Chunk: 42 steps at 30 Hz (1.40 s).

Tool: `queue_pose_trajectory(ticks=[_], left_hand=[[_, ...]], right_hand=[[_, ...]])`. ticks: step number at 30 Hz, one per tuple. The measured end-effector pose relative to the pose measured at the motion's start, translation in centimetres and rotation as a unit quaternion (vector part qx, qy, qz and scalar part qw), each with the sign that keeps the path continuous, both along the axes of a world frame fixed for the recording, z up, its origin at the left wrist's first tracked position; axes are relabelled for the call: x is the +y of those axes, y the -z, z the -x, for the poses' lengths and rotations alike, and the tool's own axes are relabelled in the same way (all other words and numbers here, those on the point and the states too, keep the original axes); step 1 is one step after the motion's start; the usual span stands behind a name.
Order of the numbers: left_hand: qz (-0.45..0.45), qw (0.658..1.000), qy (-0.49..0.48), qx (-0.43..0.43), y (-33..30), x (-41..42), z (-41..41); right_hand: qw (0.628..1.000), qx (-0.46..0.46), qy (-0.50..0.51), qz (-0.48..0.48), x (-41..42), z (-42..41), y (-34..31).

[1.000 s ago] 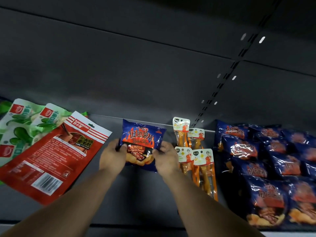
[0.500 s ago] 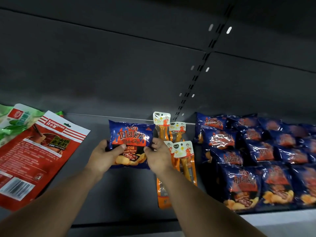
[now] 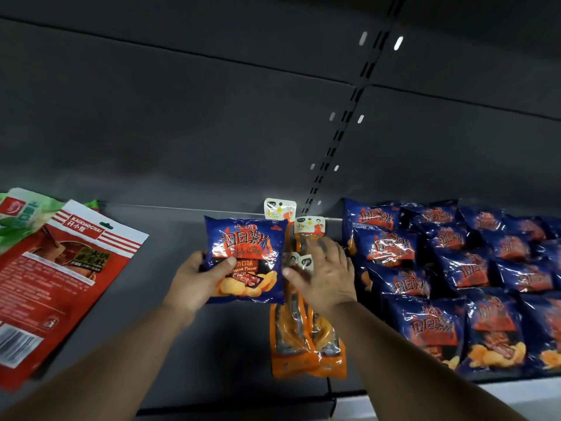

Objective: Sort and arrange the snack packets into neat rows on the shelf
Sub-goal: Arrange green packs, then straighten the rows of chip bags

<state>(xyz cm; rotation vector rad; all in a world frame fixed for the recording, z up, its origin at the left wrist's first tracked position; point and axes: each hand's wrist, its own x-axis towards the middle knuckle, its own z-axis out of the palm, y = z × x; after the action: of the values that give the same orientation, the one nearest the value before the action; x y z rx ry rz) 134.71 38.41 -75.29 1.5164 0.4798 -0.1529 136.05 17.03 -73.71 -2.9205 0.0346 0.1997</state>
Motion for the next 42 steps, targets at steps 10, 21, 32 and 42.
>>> queue_pose_trajectory(ticks=[10,21,32,42], left_hand=[[-0.001,0.999,-0.001,0.041,0.8,-1.3,-0.1],[0.022,0.998,-0.042,0.047,0.5,-1.2,-0.3],[0.015,0.995,-0.087,0.045,-0.2,1.0,0.2],[0.004,0.998,-0.048,0.048,-0.9,0.8,1.1]], right_hand=[[0.979,0.027,0.132,-0.156,-0.8,-0.5,1.7],[0.97,-0.039,0.165,-0.175,-0.8,-0.2,1.3],[0.99,-0.125,0.057,-0.037,1.1,0.9,1.0],[0.996,0.007,-0.079,0.051,-0.3,-0.4,0.1]])
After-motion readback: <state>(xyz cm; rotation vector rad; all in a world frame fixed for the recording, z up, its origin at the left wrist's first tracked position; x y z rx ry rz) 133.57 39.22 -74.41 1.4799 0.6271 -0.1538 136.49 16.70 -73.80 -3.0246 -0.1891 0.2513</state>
